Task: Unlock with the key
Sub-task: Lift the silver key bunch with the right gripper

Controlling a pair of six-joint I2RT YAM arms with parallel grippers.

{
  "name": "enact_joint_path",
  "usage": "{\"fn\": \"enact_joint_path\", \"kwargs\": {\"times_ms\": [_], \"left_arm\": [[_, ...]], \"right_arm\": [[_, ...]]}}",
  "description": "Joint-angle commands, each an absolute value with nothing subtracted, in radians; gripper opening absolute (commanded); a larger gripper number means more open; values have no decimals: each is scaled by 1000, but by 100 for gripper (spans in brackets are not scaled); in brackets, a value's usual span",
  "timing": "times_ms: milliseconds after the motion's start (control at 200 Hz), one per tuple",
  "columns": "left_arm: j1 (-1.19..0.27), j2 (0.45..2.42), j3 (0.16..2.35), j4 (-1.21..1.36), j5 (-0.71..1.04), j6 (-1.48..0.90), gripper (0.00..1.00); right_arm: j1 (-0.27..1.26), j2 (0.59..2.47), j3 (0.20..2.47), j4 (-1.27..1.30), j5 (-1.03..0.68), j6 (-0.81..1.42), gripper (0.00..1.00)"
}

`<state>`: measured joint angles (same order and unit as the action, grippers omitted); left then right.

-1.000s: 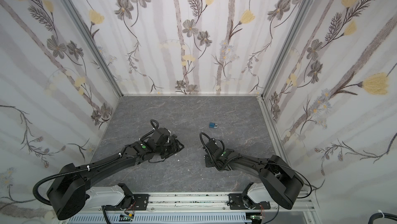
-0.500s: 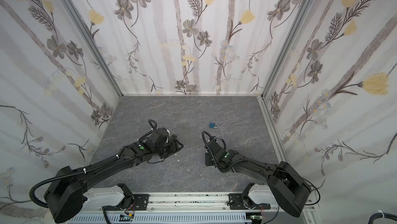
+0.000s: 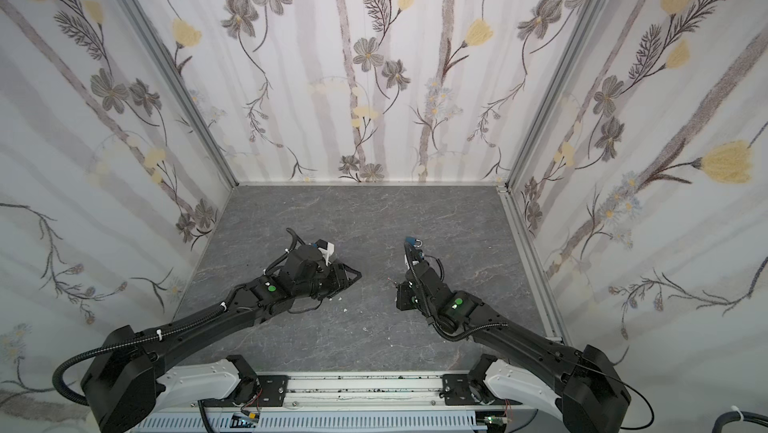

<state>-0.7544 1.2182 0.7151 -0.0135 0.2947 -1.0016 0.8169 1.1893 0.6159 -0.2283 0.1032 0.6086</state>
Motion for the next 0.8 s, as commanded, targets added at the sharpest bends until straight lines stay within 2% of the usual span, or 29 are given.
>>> {"fn": "enact_joint_path", "kwargs": {"times_ms": [0, 365, 799], "left_arm": [[-764, 1237, 729, 106, 354, -1008, 52], [-806, 1341, 802, 175, 390, -1008, 54], [-828, 1376, 822, 187, 405, -1017, 25]], "right_arm": [[821, 1171, 633, -193, 71, 582, 0], [868, 1143, 641, -136, 7, 564, 0], [874, 1138, 641, -119, 3, 573, 0]]}}
